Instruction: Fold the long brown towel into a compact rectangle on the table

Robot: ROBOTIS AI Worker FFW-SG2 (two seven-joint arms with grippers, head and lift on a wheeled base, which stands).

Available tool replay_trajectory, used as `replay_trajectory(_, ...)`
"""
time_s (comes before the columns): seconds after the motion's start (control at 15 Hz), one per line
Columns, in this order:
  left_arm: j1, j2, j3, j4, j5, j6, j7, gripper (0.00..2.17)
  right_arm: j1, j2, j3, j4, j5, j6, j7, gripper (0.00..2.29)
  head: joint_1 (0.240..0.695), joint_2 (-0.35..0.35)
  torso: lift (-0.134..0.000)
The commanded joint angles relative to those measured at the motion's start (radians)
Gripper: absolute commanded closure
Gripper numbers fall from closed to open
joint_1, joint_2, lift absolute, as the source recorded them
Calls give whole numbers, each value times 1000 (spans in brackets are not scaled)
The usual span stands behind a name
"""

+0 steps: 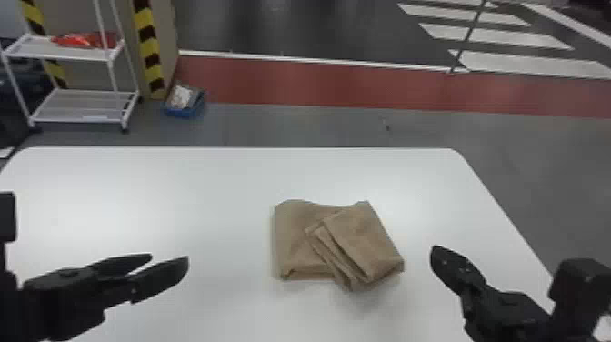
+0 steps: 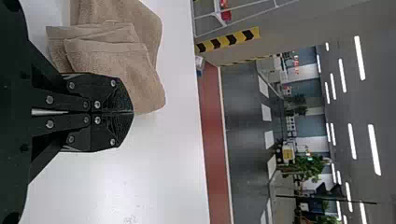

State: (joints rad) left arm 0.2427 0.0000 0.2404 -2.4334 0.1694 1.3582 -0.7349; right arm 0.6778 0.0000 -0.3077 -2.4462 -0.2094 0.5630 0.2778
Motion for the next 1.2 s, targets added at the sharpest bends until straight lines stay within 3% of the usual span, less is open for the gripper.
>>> replay_trajectory(0.0, 35, -3, -79, 25, -8, -172, 26, 211, 23, 1, 22, 3, 4, -30, -29, 1953, 695, -203, -125)
replay_trajectory(0.13, 53, -3, -164, 73, -77, -371, 8, 211, 32, 1, 30, 9, 21, -42, -34, 1953, 695, -224, -125)
replay_trajectory(0.27, 30, -3, -245, 119, -209, -463, -52, 302, 31, 1, -14, 22, -15, -36, -34, 1953, 695, -262, -125)
replay_trajectory(0.33, 17, -3, -300, 142, -286, -469, -44, 589, 22, 1, -48, 44, -91, 1, -32, 1953, 695, -279, -125)
replay_trajectory(0.4, 7, -3, -326, 171, -341, -503, -41, 1291, 6, 1, -68, 56, -130, 25, -31, 1953, 695, -297, -125)
replay_trajectory(0.47, 6, -3, -366, 186, -395, -503, 31, 2142, 20, 1, -70, 53, -154, 28, -28, 1953, 695, -314, -125)
replay_trajectory(0.6, -8, -3, -426, 192, -485, -500, 77, 2142, 82, 1, -91, 22, -203, 4, 0, 1953, 695, -327, -125)
replay_trajectory(0.67, -69, -3, -434, 223, -489, -457, 78, 2142, 95, 1, -102, 6, -203, -14, 24, 1953, 695, -325, -125)
replay_trajectory(0.8, -214, -3, -432, 362, -450, -432, 85, 2142, 88, 1, -87, 15, -180, -21, 27, 1953, 695, -331, -125)
replay_trajectory(1.0, -398, -3, -434, 574, -340, -442, 94, 2142, 114, 1, -73, 21, -130, -2, 23, 1953, 695, -322, -125)
replay_trajectory(1.13, -510, -3, -454, 755, -314, -524, 74, 2142, 115, 1, -53, 38, -117, -11, 9, 1953, 695, -327, -125)
